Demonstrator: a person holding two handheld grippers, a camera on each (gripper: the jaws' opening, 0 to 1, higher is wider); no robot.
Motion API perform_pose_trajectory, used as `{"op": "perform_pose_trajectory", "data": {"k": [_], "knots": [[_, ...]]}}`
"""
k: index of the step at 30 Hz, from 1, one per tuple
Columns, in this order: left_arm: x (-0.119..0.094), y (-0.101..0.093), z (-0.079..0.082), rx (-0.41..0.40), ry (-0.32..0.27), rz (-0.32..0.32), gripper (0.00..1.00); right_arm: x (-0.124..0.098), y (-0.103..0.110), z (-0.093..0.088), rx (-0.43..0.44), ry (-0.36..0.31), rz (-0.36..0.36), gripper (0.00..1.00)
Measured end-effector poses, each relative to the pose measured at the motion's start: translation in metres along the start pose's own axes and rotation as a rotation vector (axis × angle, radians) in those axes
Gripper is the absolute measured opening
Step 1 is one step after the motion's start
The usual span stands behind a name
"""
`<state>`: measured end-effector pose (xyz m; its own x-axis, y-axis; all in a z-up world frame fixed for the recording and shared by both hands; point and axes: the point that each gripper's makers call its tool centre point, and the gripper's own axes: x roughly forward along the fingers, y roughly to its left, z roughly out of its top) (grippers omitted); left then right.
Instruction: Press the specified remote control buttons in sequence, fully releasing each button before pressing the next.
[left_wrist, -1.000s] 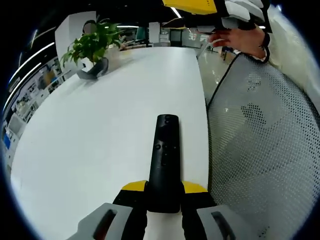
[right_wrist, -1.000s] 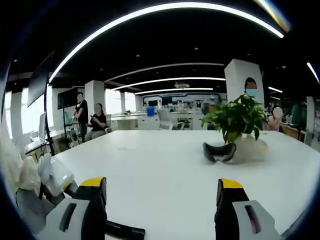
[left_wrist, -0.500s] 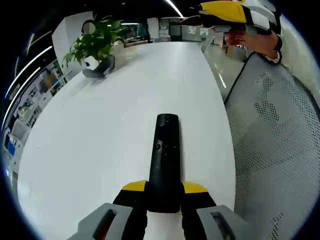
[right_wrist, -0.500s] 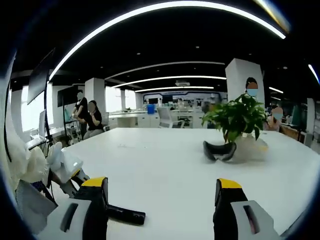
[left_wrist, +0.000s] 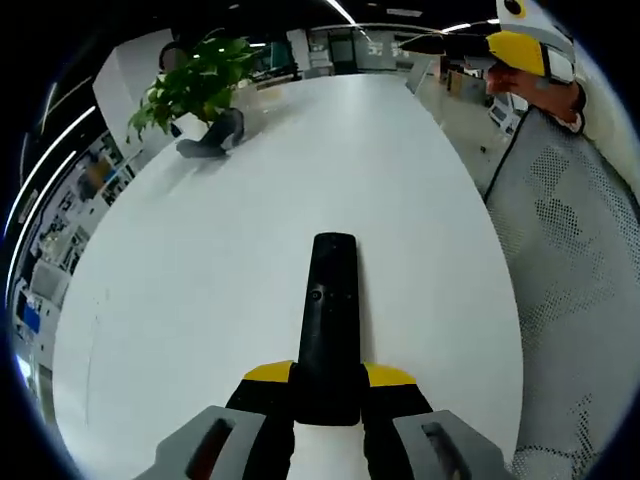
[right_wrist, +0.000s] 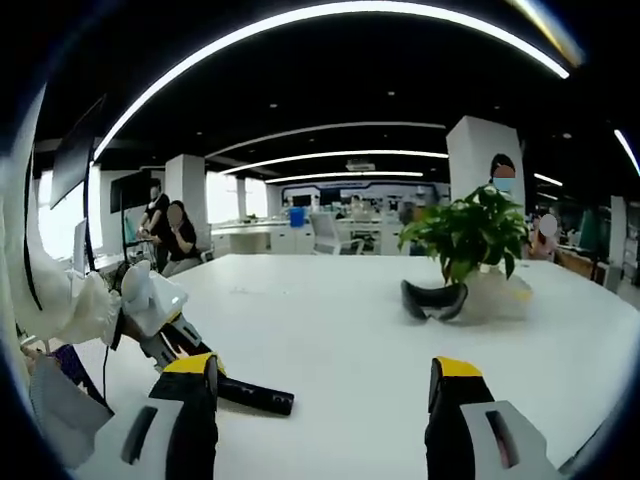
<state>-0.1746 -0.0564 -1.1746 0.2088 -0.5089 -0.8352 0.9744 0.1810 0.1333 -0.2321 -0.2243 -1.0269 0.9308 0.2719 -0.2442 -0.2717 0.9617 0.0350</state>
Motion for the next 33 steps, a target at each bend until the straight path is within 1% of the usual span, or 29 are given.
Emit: {"op": "perform_pose_trajectory", "data": {"k": [15, 17, 22, 26, 33], "knots": [[0.010, 0.058, 0.004, 0.063, 0.037, 0.021, 0.23, 0.002, 0.002, -0.004, -0.018, 0.021, 0.004, 0.86], [0.012, 0.067, 0.005, 0.073, 0.044, 0.023, 0.23, 0.002, 0.001, -0.005, -0.018, 0.026, 0.003, 0.85], [0.016, 0.095, 0.003, 0.059, 0.048, 0.045, 0.23, 0.003, 0.003, -0.008, -0.024, 0.042, 0.011, 0.85], [0.018, 0.111, 0.005, 0.057, 0.056, 0.052, 0.23, 0.004, 0.003, -0.009, -0.028, 0.052, 0.008, 0.85], [0.020, 0.142, 0.005, 0.102, 0.092, 0.063, 0.23, 0.004, 0.002, -0.010, -0.025, 0.058, 0.001, 0.84]]}}
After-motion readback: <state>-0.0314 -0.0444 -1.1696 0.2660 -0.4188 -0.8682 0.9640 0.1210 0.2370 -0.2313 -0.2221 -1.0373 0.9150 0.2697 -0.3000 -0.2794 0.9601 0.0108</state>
